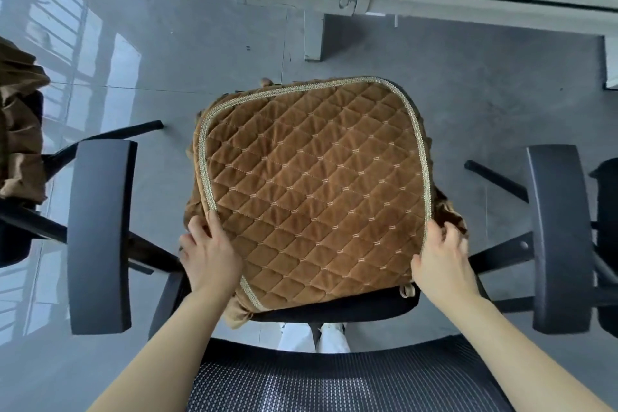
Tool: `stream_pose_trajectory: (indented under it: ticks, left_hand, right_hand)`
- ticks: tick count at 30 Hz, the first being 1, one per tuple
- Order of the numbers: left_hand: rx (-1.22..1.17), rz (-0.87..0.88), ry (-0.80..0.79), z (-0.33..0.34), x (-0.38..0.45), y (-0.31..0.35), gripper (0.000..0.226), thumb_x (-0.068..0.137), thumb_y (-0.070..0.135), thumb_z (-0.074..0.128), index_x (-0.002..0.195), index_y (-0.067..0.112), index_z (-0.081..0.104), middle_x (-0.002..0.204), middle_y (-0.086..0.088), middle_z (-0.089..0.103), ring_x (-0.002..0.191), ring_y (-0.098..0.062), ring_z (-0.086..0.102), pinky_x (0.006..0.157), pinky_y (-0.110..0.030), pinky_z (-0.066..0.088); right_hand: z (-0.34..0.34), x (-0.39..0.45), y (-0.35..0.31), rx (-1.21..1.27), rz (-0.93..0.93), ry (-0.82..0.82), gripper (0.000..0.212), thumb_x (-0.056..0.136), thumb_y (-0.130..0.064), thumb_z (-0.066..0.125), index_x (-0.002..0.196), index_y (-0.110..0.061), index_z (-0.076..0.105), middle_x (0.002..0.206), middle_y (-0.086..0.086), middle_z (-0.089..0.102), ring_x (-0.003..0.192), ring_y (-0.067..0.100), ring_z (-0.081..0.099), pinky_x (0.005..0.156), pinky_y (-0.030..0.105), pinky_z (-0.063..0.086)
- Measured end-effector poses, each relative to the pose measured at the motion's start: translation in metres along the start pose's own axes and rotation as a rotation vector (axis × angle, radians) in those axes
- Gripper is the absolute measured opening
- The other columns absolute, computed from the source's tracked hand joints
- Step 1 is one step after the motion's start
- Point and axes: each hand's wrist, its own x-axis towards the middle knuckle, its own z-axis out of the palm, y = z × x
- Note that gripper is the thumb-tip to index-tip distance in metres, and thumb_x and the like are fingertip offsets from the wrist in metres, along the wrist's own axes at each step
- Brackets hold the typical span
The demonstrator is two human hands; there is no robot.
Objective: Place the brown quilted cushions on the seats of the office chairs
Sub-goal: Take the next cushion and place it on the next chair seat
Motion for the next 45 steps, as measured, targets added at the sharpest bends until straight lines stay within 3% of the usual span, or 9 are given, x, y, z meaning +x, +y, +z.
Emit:
stream_pose_trajectory:
  ticks: [5,8,12,20,23,28,35,39,45]
  left_hand:
    - [-0.287,-0.018,-0.102,0.005,0.0,0.007,0.082,0.087,0.013,0.054,0.155,0.013,0.007,0.158,-0.02,0.01,0.135,-0.046,0.029,0.109,-0.052,0.029]
    - [-0.487,-0.058,-0.119,0.003,0.011,0.008,0.09,0.088,0.019,0.061,0.156,0.014,0.002,0.158,-0.02,0.016,0.142,-0.04,0.025,0.113,-0.053,0.025]
    - [-0.457,-0.09,-0.104,0.0,0.018,0.007,0.097,0.086,0.023,0.071,0.156,0.016,0.005,0.145,-0.026,0.028,0.133,-0.045,0.032,0.109,-0.054,0.029]
    - [-0.325,-0.159,-0.11,0.005,0.002,0.0,0.096,0.087,0.021,0.069,0.155,0.018,0.001,0.141,-0.023,0.025,0.127,-0.046,0.034,0.103,-0.057,0.035]
    - [-0.243,-0.18,-0.119,0.006,-0.002,0.005,0.094,0.088,0.021,0.065,0.155,0.013,-0.001,0.146,-0.024,0.022,0.13,-0.046,0.03,0.103,-0.056,0.034]
    - [-0.147,-0.117,-0.046,-0.008,0.02,0.018,0.093,0.086,0.027,0.063,0.154,0.011,0.001,0.153,-0.024,0.018,0.136,-0.043,0.024,0.11,-0.053,0.026]
    - [-0.605,-0.24,-0.021,-0.032,0.096,0.028,0.096,0.088,0.049,0.063,0.156,0.014,0.004,0.158,-0.021,0.02,0.142,-0.044,0.024,0.116,-0.054,0.022]
    - [-0.68,-0.35,-0.033,-0.035,0.118,0.041,0.095,0.085,0.054,0.064,0.155,0.017,0.01,0.154,-0.019,0.025,0.139,-0.044,0.03,0.112,-0.057,0.028]
    - [-0.63,-0.333,0.139,-0.03,0.111,0.055,0.089,0.087,0.05,0.063,0.153,0.017,0.013,0.148,-0.017,0.02,0.138,-0.039,0.022,0.11,-0.059,0.024]
  right_hand:
    - [0.008,0.013,-0.006,0.441,0.179,-0.155,0.078,0.089,-0.033,0.065,0.147,-0.003,0.022,0.146,0.021,0.04,0.129,0.039,0.044,0.105,0.047,0.04]
    - [0.008,0.022,-0.009,0.562,0.231,-0.179,0.094,0.085,-0.034,0.071,0.152,-0.006,0.012,0.151,0.018,0.036,0.134,0.036,0.041,0.108,0.047,0.036]
    - [0.01,0.025,-0.015,0.531,0.261,-0.154,0.105,0.081,-0.028,0.076,0.153,-0.008,0.002,0.154,0.022,0.021,0.138,0.039,0.032,0.11,0.051,0.028]
    - [0.02,0.004,-0.019,0.329,0.271,-0.225,0.096,0.086,-0.036,0.069,0.149,-0.004,0.003,0.142,0.027,0.032,0.12,0.042,0.049,0.092,0.046,0.044]
    - [0.015,0.007,-0.023,0.272,0.293,-0.24,0.099,0.088,-0.037,0.064,0.151,-0.005,-0.004,0.148,0.024,0.028,0.127,0.041,0.043,0.096,0.049,0.043]
    - [-0.015,0.04,-0.041,0.215,0.157,-0.07,0.091,0.091,-0.038,0.057,0.152,-0.006,-0.002,0.153,0.024,0.024,0.136,0.041,0.033,0.105,0.049,0.036]
    - [-0.059,0.128,-0.07,0.499,0.224,0.029,0.094,0.085,-0.046,0.066,0.15,-0.007,0.01,0.148,0.024,0.03,0.134,0.044,0.032,0.108,0.05,0.031]
    - [-0.073,0.148,-0.082,0.509,0.327,0.07,0.085,0.078,-0.045,0.074,0.14,-0.008,0.029,0.14,0.025,0.032,0.127,0.043,0.035,0.101,0.054,0.038]
    - [-0.08,0.163,-0.095,0.388,0.188,0.289,0.071,0.088,-0.036,0.065,0.144,-0.015,0.027,0.143,0.021,0.028,0.126,0.042,0.033,0.096,0.055,0.038]
